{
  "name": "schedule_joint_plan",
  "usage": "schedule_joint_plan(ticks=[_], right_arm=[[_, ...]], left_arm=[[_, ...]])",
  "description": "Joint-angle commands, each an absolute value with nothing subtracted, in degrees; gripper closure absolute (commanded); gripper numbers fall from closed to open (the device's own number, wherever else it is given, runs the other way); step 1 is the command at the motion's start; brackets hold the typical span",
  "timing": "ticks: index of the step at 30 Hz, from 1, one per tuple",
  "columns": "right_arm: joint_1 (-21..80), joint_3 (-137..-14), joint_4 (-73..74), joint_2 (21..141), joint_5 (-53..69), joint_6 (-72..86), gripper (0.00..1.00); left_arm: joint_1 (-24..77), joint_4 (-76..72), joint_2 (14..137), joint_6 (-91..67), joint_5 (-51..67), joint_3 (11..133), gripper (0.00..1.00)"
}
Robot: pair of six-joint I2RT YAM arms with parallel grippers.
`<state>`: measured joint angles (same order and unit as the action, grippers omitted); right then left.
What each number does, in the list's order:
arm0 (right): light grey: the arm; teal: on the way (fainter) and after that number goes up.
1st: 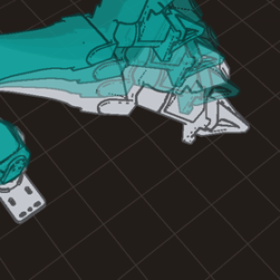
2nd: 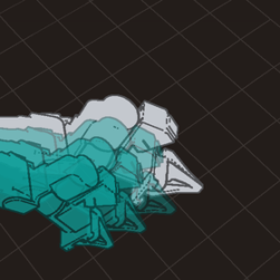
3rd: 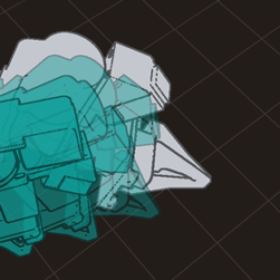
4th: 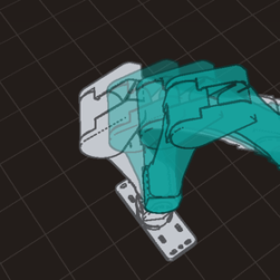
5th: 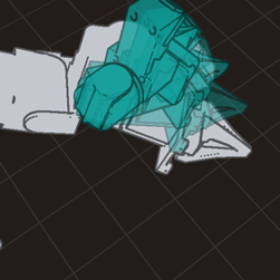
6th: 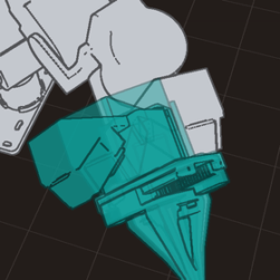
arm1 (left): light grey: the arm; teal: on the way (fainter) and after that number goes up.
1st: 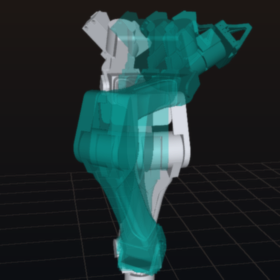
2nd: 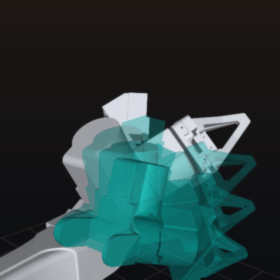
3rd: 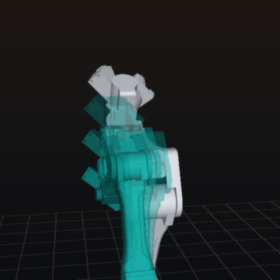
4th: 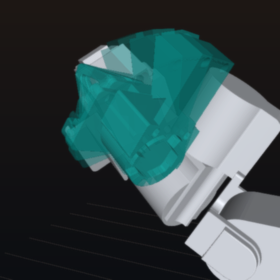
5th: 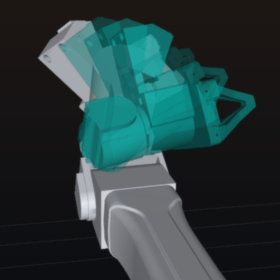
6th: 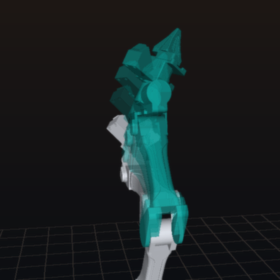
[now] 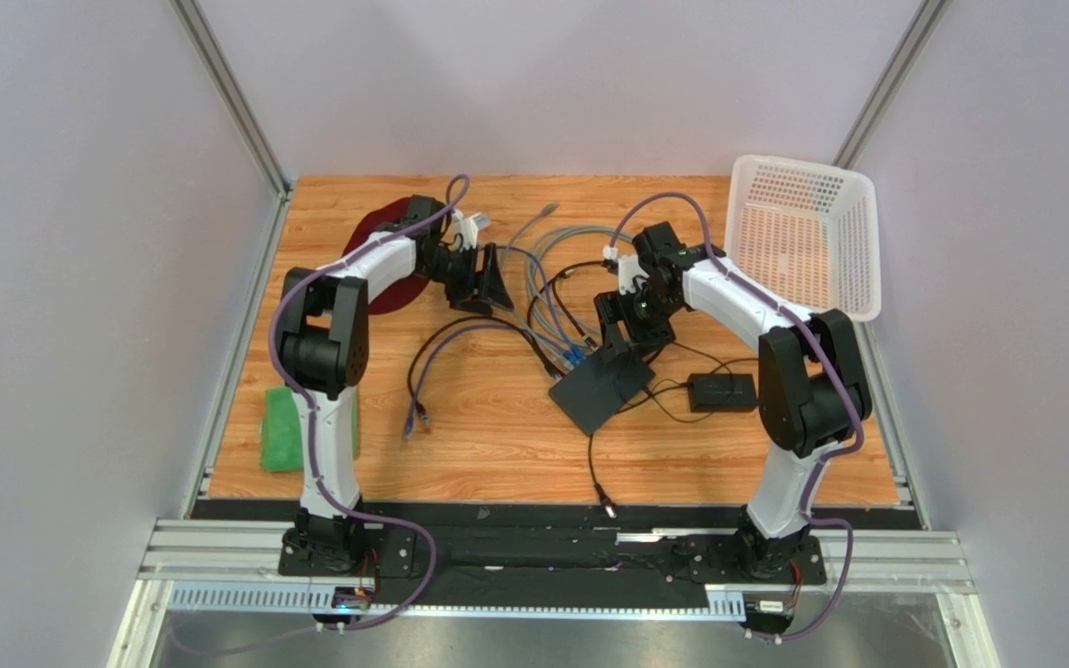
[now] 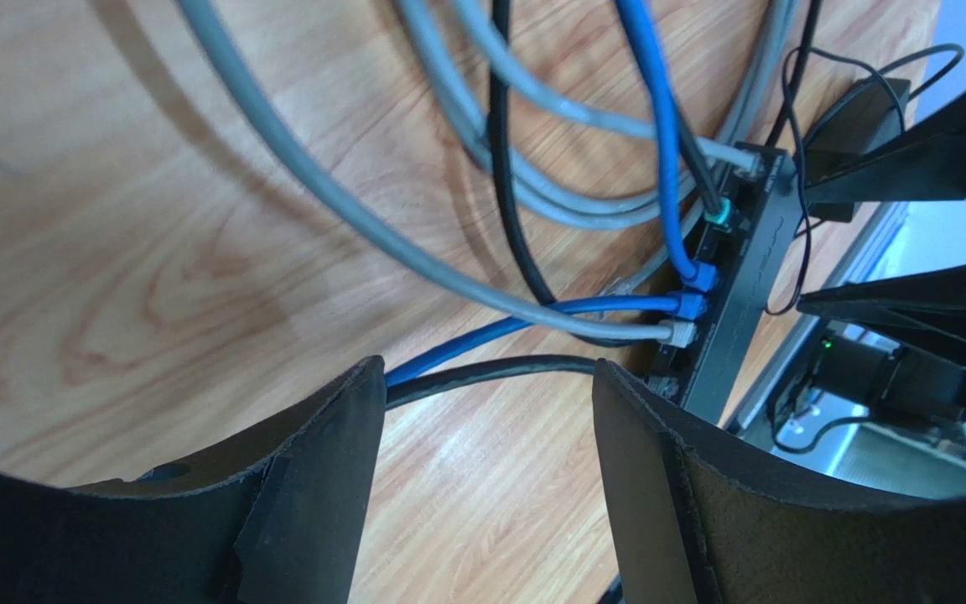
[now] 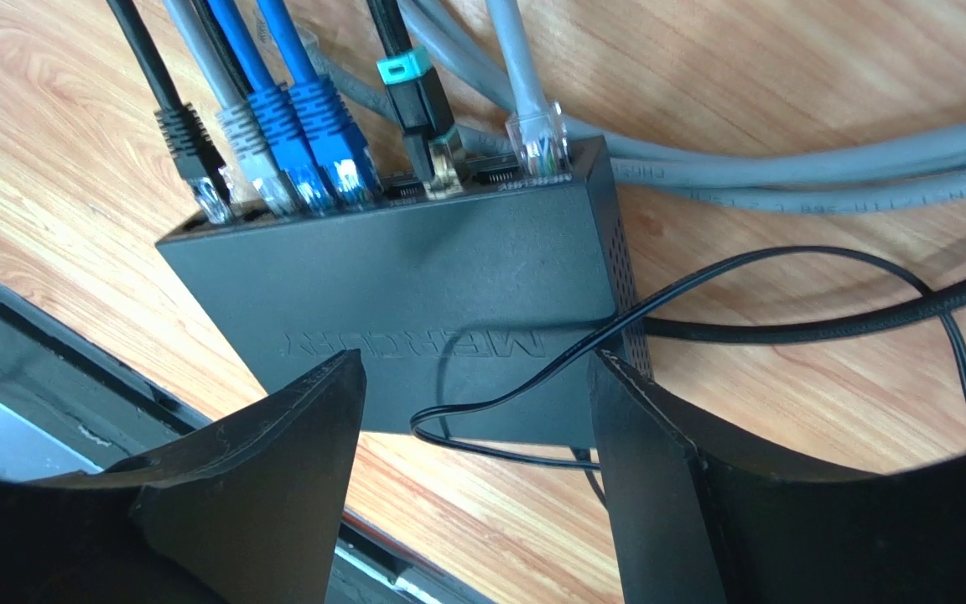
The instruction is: Pull the plug from the switch port
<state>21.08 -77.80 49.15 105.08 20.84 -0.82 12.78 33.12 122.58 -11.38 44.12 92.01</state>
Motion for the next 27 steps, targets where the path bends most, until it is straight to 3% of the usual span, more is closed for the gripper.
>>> schedule_joint_plan(ticks=[1, 7, 13, 20, 27], right_arm=[[20.8, -76.1, 52.6, 100.0, 18.1, -1.3, 0.29], [21.1, -68.9, 51.4, 95.0, 16.8, -0.3, 0.25], [21.0, -72.5, 49.6, 100.6, 18.0, -0.4, 0.21], [22.0, -88.5, 47.2, 112.4, 22.1, 1.1, 0.23], [25.4, -104.8, 47.5, 123.0, 22.3, 0.3, 0.23]], left_arm=[[12.7, 28.1, 121.8, -16.4, 46.7, 89.6, 0.3], [12.7, 23.1, 123.8, -21.5, 52.1, 90.8, 0.3], [12.8, 24.0, 128.5, -21.9, 51.2, 94.2, 0.31], [12.9, 29.7, 129.6, -12.2, 47.6, 94.8, 0.65], [10.9, 29.2, 117.1, -13.4, 46.8, 81.3, 0.75]])
